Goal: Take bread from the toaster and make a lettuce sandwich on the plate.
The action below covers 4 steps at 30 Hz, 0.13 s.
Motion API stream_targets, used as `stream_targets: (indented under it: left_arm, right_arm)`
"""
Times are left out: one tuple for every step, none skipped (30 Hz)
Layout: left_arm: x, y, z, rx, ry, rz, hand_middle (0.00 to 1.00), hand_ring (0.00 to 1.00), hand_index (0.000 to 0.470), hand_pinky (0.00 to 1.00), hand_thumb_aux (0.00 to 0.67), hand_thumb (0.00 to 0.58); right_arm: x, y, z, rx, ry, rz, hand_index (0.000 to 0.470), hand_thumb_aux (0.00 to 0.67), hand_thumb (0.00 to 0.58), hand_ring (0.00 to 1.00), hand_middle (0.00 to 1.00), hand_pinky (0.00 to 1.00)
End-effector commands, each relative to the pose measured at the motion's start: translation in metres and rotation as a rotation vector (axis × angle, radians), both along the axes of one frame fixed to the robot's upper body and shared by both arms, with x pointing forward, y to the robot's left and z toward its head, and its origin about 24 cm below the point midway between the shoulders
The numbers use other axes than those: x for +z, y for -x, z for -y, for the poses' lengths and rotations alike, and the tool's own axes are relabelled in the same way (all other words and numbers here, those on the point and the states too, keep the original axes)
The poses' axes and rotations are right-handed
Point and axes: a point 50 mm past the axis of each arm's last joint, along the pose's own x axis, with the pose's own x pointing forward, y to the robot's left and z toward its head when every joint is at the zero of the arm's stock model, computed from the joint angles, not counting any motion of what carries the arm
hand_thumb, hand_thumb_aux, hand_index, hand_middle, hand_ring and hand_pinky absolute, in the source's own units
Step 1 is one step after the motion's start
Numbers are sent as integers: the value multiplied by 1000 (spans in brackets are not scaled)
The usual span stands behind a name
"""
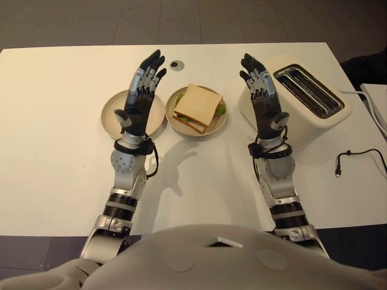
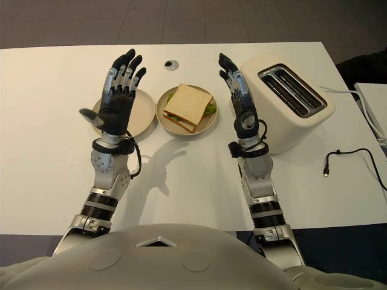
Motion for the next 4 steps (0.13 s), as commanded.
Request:
stream_targets:
  left_arm:
    - [3, -4, 2, 116, -51, -35, 0, 0, 0, 0, 0, 0]
    - [5, -5, 3, 150, -74, -21, 0, 0, 0, 0, 0, 0]
    - [6, -6, 4, 186, -95, -5, 0, 0, 0, 0, 0, 0]
    - [7, -7, 5, 213, -103, 10, 0, 0, 0, 0, 0, 0]
  right_arm:
    - [8, 1, -6, -40, -55, 35, 0, 0, 0, 0, 0, 0]
    - [11, 3, -11, -61, -41, 56, 0, 0, 0, 0, 0, 0]
    - [12, 3, -15, -74, -37, 60, 0, 0, 0, 0, 0, 0]
    - [12, 3, -18, -88, -28, 56, 0, 0, 0, 0, 0, 0]
